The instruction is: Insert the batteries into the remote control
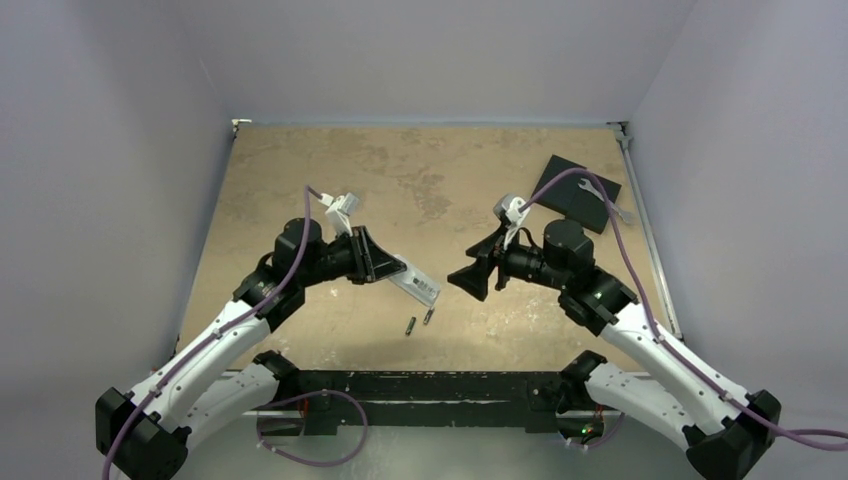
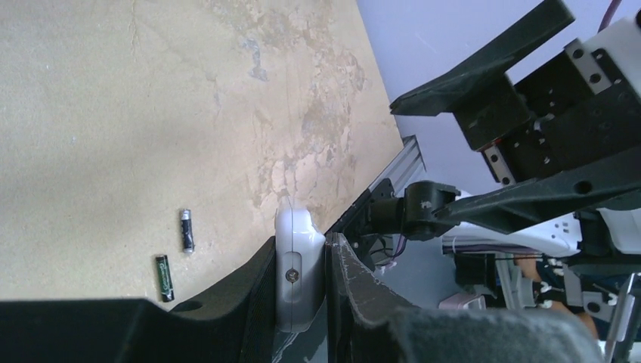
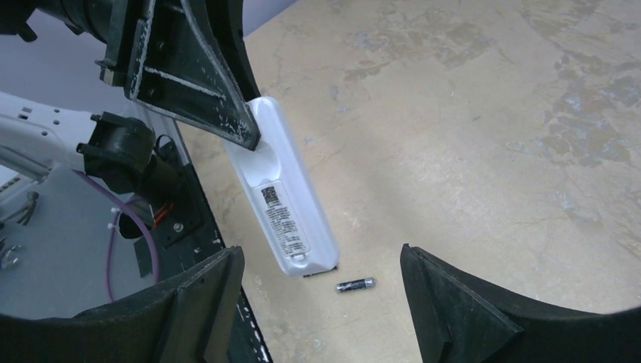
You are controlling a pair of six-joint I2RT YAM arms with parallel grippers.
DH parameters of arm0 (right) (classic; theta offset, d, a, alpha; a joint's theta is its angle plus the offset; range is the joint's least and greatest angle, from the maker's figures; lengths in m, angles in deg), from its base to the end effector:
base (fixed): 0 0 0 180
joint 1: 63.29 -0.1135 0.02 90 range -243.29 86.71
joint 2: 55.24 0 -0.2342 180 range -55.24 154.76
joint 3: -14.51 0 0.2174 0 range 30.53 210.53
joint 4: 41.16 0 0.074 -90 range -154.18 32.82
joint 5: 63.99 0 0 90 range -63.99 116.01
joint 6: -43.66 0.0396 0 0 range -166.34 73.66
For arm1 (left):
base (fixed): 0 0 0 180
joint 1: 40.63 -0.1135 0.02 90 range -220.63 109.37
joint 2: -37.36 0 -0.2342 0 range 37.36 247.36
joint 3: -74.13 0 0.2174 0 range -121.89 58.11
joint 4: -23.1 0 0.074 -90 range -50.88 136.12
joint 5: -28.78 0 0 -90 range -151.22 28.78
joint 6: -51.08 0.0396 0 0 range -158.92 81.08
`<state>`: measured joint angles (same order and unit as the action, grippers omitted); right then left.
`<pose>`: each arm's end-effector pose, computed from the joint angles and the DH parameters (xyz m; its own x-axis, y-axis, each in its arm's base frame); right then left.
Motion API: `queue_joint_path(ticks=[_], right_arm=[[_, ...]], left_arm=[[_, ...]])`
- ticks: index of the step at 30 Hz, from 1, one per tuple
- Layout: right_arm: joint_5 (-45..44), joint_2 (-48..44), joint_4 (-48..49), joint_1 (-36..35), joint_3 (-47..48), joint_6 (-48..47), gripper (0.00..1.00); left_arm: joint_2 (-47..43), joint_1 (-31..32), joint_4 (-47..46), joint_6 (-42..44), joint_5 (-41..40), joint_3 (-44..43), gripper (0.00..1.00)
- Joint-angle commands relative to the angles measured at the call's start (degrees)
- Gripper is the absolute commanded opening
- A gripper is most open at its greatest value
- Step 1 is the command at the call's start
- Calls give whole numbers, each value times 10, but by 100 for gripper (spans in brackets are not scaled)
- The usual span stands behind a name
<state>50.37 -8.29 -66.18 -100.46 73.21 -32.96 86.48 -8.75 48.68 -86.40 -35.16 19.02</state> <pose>0.1336 0.1218 0.3036 -0.3793 -0.0231 -0.9250 -0.8043 0.5023 0.3173 0.1489 -0.1131 0.2765 -0.8011 -0.2814 -0.5282 0.3483 0.4983 -0.7939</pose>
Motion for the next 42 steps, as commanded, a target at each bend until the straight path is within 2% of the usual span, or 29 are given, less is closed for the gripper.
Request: queue_joint_path(ticks=[1, 6, 12, 16, 23, 31, 42], right_arm=[[48, 18, 13, 0, 7, -37, 84], [50, 46, 7, -18, 23, -67, 83], [-9, 83, -3, -110, 52, -123, 84], [-8, 71, 26, -114, 45, -131, 85], [-68, 91, -13, -124, 77, -185, 85], [-51, 95, -25, -141, 86, -202, 85], [-109, 130, -34, -196, 88, -207, 85]], left_arm=[[-15, -7, -38, -55, -17, -1, 0], [-12, -12, -47, -108, 4, 1, 0], [-7, -27, -55, -149, 42, 2, 0], [-8, -31, -59, -165, 59, 4, 0], [-13, -32, -60, -170, 79, 5, 0], [-15, -33, -61, -173, 90, 9, 0], [-11, -34, -74, -178, 99, 15, 0]])
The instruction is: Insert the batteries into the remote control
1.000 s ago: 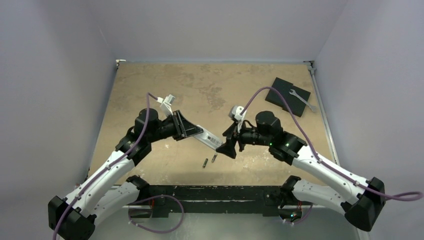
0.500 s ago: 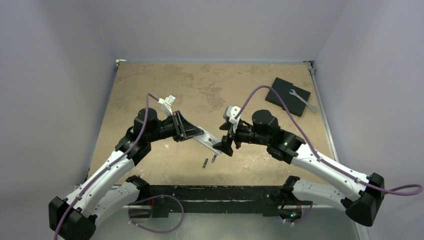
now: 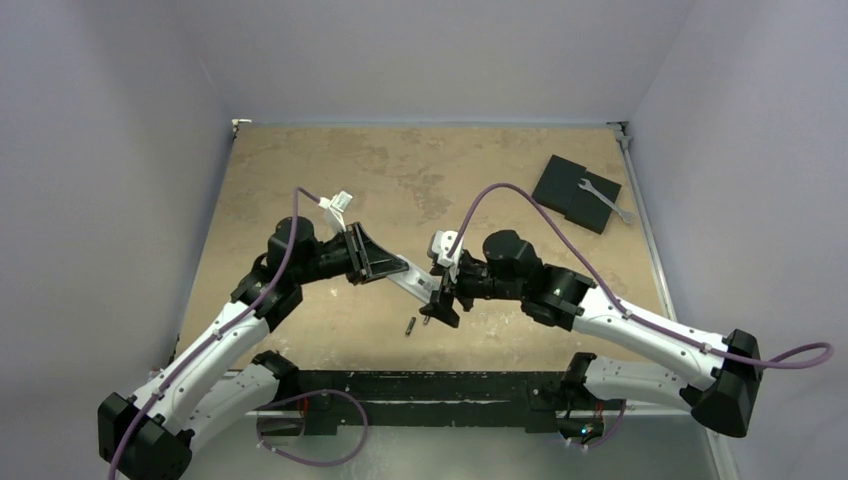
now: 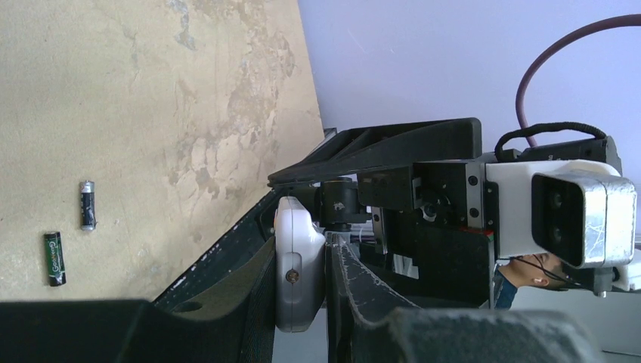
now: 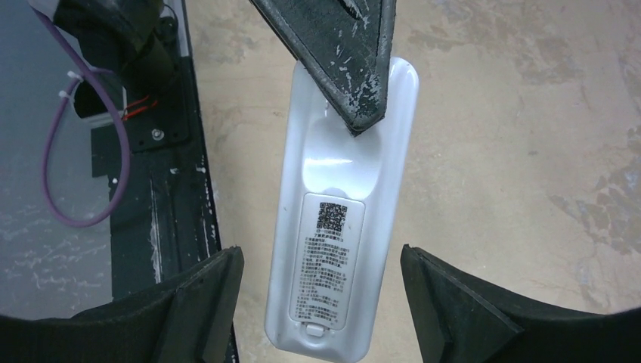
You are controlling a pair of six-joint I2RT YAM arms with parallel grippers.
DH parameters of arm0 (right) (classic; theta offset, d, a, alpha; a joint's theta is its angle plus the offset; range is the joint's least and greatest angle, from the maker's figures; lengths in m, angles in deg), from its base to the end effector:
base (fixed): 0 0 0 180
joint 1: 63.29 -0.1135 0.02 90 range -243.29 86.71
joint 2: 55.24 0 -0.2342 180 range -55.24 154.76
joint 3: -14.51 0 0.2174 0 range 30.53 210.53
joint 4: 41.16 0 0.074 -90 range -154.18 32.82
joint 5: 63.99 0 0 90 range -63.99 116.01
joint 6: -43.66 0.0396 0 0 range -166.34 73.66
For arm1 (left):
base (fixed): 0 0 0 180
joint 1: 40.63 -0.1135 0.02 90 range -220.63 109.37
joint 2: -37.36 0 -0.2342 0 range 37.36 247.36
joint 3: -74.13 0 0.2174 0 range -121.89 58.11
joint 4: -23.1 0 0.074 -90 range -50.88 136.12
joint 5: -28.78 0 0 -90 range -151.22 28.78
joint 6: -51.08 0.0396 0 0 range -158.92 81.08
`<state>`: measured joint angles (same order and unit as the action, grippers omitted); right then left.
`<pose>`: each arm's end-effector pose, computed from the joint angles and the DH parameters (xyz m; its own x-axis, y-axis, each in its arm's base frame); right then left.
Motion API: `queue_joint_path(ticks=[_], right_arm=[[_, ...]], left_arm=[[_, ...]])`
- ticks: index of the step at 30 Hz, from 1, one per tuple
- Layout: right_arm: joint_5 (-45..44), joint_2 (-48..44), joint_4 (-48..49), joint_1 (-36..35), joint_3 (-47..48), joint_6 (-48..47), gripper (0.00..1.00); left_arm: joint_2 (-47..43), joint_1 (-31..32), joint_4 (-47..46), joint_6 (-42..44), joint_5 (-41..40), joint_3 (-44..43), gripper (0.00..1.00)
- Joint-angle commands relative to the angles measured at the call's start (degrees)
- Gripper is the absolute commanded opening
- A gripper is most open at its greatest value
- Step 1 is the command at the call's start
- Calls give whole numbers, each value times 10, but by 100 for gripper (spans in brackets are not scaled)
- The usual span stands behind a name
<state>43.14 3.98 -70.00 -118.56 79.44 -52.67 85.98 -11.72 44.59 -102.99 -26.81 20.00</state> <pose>0.1154 0.1869 0.2924 -0.1188 -0.3564 -0.9268 -0.9586 0.2843 0.0136 0.1504 -0.1086 0.2807 -0.8918 -0.3551 -0.2805 0.1656 0.3206 -0.9326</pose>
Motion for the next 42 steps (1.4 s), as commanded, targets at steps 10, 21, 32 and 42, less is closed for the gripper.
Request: queue_joint_path(ticks=[10, 21, 32, 42], right_arm=[[-113, 27, -16, -34, 40, -8, 73], [-142, 8, -4, -38, 41, -27, 27], [-160, 30, -58, -46, 79, -58, 20], [-169, 53, -93, -60, 107, -85, 20]], left_arm=[[-9, -5, -38, -15, 18, 10, 0], [-1, -5, -56, -18, 46, 17, 0], [16, -5, -19, 31, 72, 1, 27], [35, -5, 37, 86, 91, -32, 37]])
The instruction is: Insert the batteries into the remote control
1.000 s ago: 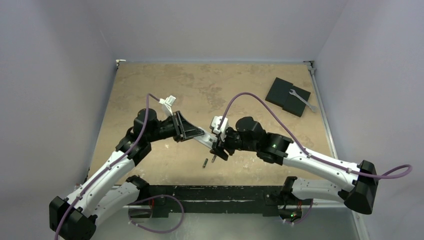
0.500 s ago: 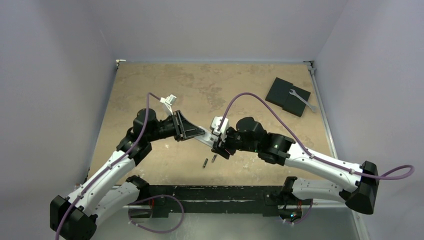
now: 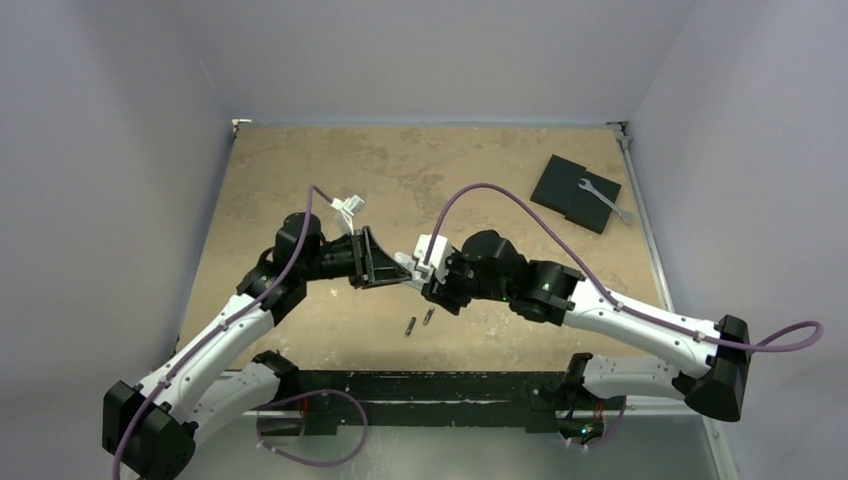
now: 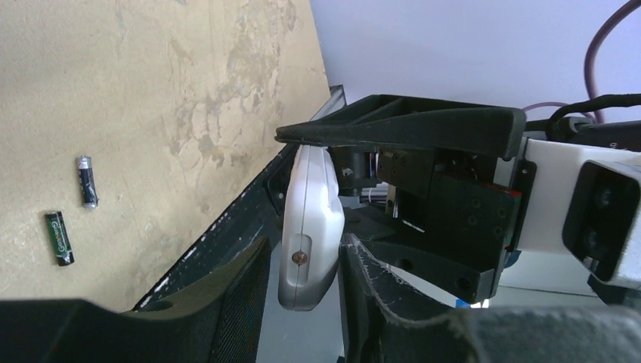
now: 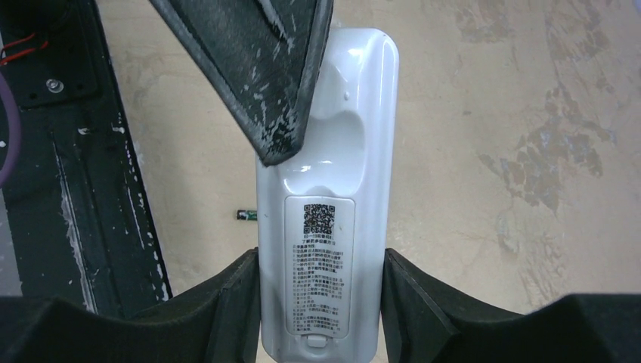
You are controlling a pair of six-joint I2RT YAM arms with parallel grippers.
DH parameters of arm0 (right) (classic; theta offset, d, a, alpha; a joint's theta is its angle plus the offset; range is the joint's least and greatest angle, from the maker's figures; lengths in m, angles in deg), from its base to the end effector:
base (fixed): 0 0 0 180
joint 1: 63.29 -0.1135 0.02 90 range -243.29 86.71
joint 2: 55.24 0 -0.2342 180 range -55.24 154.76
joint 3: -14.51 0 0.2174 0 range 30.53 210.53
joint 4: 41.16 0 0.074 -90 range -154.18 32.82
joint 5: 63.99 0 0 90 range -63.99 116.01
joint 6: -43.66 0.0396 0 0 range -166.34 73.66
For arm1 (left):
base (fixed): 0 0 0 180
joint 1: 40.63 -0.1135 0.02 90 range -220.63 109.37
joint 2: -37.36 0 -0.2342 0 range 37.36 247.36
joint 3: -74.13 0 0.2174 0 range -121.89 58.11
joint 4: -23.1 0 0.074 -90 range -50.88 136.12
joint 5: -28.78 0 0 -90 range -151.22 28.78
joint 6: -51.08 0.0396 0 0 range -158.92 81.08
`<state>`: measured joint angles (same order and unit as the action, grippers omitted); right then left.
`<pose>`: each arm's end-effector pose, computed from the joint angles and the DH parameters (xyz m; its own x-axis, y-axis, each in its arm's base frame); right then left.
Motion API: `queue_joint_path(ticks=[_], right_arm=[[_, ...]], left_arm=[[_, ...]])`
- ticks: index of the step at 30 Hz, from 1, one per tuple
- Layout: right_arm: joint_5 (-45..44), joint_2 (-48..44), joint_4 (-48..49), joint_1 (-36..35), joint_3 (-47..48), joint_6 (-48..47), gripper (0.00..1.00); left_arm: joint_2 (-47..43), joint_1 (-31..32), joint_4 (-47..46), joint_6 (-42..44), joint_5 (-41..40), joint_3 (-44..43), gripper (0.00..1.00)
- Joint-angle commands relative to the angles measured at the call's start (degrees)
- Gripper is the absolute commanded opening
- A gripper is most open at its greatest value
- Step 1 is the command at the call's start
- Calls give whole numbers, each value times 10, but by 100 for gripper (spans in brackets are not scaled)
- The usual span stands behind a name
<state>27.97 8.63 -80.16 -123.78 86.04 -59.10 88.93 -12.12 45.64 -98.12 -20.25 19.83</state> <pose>0.1118 0.2002 0.2937 -0.0546 -0.5446 -0.8369 -0.9189 0.3554 -0.1713 0.1540 -0.1132 0.2721 -0.9277 -0.2342 -0.2909 0.2063 0.3279 -0.9219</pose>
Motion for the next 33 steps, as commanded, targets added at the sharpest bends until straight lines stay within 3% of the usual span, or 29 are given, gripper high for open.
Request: queue_joint_path(ticks=[1, 13, 22, 33], right_arm=[[-16, 9, 7, -10, 43, -24, 20], [17, 29, -4, -25, 57, -44, 20], [17, 26, -6, -27, 50, -42, 20], [28, 12, -5, -31, 37, -35, 20]], left_arm=[[7, -1, 27, 39, 27, -31, 38], [18, -1, 23, 51, 52, -34, 39], [19, -1, 18, 54, 54, -34, 32], [14, -1, 2, 42, 50, -27, 29]])
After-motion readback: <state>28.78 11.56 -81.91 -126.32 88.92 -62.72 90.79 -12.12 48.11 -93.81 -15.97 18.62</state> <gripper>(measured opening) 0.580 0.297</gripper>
